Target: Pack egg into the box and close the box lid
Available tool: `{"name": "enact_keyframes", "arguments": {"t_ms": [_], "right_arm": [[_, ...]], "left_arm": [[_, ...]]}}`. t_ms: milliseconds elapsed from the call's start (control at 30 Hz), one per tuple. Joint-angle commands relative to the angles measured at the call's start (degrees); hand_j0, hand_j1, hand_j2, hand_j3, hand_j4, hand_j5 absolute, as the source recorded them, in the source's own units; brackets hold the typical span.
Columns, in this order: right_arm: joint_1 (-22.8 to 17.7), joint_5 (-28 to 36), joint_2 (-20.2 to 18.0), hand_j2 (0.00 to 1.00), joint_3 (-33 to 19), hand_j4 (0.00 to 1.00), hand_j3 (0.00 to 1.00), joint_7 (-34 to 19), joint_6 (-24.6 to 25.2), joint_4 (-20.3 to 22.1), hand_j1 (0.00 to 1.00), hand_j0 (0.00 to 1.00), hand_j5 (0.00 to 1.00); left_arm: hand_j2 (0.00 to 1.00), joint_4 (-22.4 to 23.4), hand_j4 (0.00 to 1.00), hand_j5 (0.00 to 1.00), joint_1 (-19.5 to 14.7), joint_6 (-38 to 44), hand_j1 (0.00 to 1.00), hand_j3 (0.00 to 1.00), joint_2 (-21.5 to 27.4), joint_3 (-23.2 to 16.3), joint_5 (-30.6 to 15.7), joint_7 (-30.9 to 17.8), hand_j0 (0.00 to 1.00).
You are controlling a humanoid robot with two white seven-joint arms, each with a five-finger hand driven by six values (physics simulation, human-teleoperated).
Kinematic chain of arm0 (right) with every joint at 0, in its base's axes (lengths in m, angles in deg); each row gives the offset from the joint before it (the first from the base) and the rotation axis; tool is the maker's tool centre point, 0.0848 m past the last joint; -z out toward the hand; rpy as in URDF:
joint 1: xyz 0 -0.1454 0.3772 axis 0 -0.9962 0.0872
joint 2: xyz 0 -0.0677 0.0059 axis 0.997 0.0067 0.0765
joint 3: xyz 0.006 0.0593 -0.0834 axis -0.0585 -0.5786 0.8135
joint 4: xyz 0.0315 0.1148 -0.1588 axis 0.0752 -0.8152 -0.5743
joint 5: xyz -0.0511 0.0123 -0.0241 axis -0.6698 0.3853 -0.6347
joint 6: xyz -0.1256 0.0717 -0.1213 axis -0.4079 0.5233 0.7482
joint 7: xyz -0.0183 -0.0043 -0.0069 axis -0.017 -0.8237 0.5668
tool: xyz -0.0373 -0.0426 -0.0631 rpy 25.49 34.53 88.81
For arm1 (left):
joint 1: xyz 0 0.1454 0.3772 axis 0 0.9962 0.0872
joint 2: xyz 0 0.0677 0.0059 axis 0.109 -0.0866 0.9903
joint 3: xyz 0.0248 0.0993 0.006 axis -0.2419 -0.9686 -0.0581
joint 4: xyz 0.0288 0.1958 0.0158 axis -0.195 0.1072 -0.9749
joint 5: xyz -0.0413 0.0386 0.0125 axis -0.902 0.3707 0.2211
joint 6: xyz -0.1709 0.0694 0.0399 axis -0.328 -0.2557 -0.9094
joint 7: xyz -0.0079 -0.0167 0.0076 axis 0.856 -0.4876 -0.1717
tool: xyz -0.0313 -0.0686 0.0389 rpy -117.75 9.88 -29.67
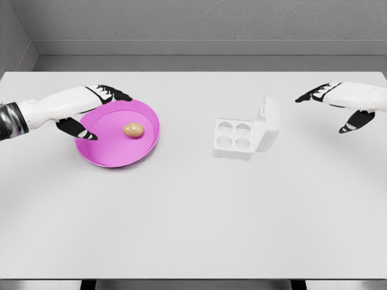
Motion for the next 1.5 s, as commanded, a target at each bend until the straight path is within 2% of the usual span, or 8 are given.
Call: {"name": "enact_keyframes", "arguments": {"t_ms": [0, 233, 600, 700, 833, 1167, 1267, 1467], "right_arm": [[0.00, 0.25, -0.46, 1.00, 0.51, 1.00, 1.00, 0.00, 0.23, 0.51, 1.00, 1.00, 1.00], [0.09, 0.25, -0.46, 1.00, 0.51, 1.00, 1.00, 0.00, -0.04, 0.25, 1.00, 1.00, 1.00], [0.62, 0.25, -1.95, 1.00, 3.76, 1.00, 1.00, 0.00, -0.94, 0.07, 1.00, 1.00, 1.00], [0.88, 0.25, -2.04, 1.00, 3.49, 1.00, 1.00, 0.00, -0.94, -2.30, 1.00, 1.00, 1.00], [0.97, 0.25, -1.95, 1.00, 3.41, 1.00, 1.00, 0.00, -0.94, -2.48, 1.00, 1.00, 1.00], [0.97, 0.25, -0.54, 1.00, 3.85, 1.00, 1.00, 0.00, -0.94, -2.12, 1.00, 1.00, 1.00], [0.97, 0.25, -0.02, 1.00, 4.46, 1.00, 1.00, 0.00, -0.94, -1.77, 1.00, 1.00, 1.00], [1.32, 0.25, -0.19, 1.00, 4.37, 1.00, 1.00, 0.00, -0.94, -2.74, 1.00, 1.00, 1.00]], "left_arm": [[1.00, 3.84, 1.00, 1.00, -0.09, 0.10, 1.00, 1.00, -2.86, -2.22, 1.92, 0.00, 1.00], [1.00, 5.07, 1.00, 1.00, -0.27, 0.10, 1.00, 1.00, -6.02, -2.31, 3.85, 0.00, 1.00], [1.00, 7.71, 1.00, 1.00, -1.41, 0.10, 1.00, 1.00, -5.85, -2.31, 4.12, 0.00, 1.00], [1.00, 8.59, 1.00, 1.00, -2.20, 0.10, 1.00, 1.00, -6.02, -2.22, 8.51, 0.00, 1.00], [1.00, 8.41, 1.00, 1.00, -2.73, 0.10, 1.00, 1.00, -6.46, -1.87, 11.85, 0.00, 1.00], [1.00, 9.91, 1.00, 1.00, -3.34, 0.10, 1.00, 1.00, -8.92, -2.05, 11.77, 0.00, 1.00], [0.86, 9.99, 0.86, 0.86, -3.34, 0.10, 0.86, 0.86, -9.27, -2.05, 12.12, 0.00, 0.86], [0.82, 10.70, 0.82, 0.82, -3.43, 0.10, 0.82, 0.82, -10.24, -2.31, 12.29, 0.00, 0.82]]}}
